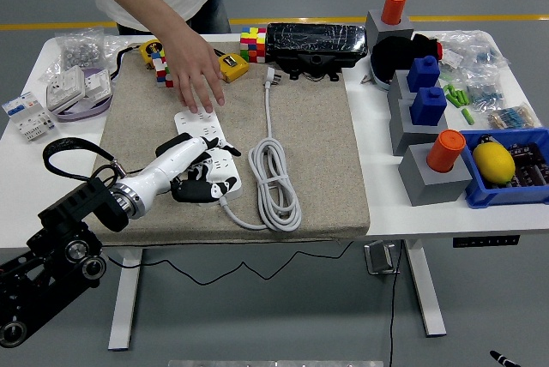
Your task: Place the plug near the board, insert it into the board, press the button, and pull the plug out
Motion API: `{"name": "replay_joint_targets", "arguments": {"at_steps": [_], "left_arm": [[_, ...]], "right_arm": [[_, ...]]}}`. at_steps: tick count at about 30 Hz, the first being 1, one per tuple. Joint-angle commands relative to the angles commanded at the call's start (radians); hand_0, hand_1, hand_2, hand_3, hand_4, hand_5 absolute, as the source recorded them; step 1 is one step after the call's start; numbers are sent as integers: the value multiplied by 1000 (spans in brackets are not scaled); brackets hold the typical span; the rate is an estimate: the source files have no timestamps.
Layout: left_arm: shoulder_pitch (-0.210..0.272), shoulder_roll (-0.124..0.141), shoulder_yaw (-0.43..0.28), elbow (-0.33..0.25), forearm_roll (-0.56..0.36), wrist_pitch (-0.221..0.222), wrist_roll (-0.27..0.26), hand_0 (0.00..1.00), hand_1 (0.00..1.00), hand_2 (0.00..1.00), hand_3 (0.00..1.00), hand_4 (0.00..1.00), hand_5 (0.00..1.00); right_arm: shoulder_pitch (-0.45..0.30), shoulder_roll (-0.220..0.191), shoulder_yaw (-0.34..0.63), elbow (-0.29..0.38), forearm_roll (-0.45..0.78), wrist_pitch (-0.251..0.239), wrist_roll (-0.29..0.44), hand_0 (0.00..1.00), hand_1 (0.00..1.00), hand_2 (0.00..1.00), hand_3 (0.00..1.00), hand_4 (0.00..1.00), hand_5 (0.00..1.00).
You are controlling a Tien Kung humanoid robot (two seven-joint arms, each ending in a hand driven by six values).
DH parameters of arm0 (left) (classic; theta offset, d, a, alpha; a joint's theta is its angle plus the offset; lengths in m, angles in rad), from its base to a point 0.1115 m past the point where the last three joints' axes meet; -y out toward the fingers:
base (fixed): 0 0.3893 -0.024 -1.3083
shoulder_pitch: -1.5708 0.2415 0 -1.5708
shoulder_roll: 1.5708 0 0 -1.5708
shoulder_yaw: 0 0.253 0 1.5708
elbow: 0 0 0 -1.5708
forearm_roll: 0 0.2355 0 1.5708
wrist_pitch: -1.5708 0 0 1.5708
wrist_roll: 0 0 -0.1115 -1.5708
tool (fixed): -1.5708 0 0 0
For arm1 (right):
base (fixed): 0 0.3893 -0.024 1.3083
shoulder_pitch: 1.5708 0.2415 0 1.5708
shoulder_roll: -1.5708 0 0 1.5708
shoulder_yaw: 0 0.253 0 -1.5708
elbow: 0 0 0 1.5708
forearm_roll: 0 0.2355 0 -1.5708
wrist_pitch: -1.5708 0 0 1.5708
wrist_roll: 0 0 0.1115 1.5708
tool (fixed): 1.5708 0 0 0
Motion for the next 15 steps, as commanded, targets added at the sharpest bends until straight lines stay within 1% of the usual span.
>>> {"name": "replay_joint_targets", "arguments": {"at_steps": [3,5,7,8,11,15], "left_arm": [[5,-4,-4,-8,-15,25,-25,95,66,130,616,636,203],[8,-6,-5,-10,-22,62,-59,95,66,130,616,636,203],[10,-8,-7,-10,-36,86,-77,95,66,130,616,636,203],[11,-9,-9,-10,-41,91,-80,109,72,142,605,638,203],[12,-12,-13,-7,-37,94,-81,109,72,142,605,638,203],[14,-12,-14,-5,-26,93,-76,118,77,143,606,648,211]], "right_arm": [[2,0,-1,0,0,0,0,658,664,663,581,998,555],[3,0,1,0,-1,0,0,658,664,663,581,998,555],[3,0,1,0,-1,0,0,658,664,663,581,998,555],[3,0,2,-1,-2,0,0,658,664,663,581,998,555],[3,-1,1,-1,-1,0,0,658,664,663,581,998,555],[2,-2,-2,-2,0,0,0,658,664,663,582,998,555]]}}
